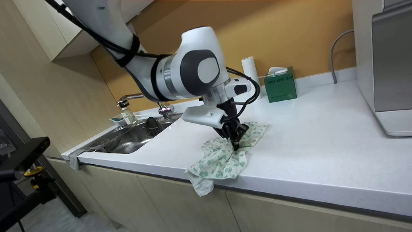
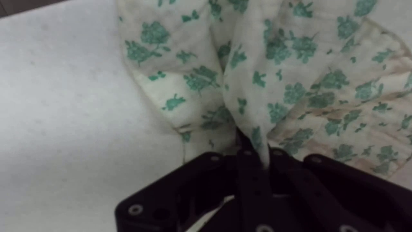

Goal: Wipe the counter with the towel

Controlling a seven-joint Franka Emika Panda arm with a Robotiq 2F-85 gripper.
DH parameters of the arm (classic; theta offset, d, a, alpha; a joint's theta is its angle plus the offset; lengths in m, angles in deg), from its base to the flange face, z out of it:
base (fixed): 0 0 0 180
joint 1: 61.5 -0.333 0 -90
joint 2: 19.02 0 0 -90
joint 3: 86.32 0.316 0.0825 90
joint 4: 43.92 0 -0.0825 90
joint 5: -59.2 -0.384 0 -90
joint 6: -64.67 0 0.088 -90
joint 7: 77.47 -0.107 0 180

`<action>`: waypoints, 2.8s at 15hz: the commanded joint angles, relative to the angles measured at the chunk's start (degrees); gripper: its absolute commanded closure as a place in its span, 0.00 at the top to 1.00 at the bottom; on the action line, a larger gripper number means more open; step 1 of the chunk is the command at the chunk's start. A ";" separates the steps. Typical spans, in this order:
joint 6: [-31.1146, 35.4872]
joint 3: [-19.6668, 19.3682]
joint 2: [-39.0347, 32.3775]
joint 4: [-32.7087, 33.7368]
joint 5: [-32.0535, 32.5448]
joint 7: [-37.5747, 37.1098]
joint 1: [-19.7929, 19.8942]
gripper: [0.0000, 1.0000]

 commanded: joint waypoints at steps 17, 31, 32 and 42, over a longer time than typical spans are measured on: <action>17.80 -24.99 -12.05 4.51 -3.02 -29.85 -6.40 0.01; 1.22 -7.01 -21.90 28.88 -6.16 -23.89 -1.17 0.01; -0.18 -5.03 -21.73 29.26 -6.62 -21.95 -0.34 0.01; -9.14 -3.13 -13.40 19.25 -5.48 -13.38 -1.28 0.01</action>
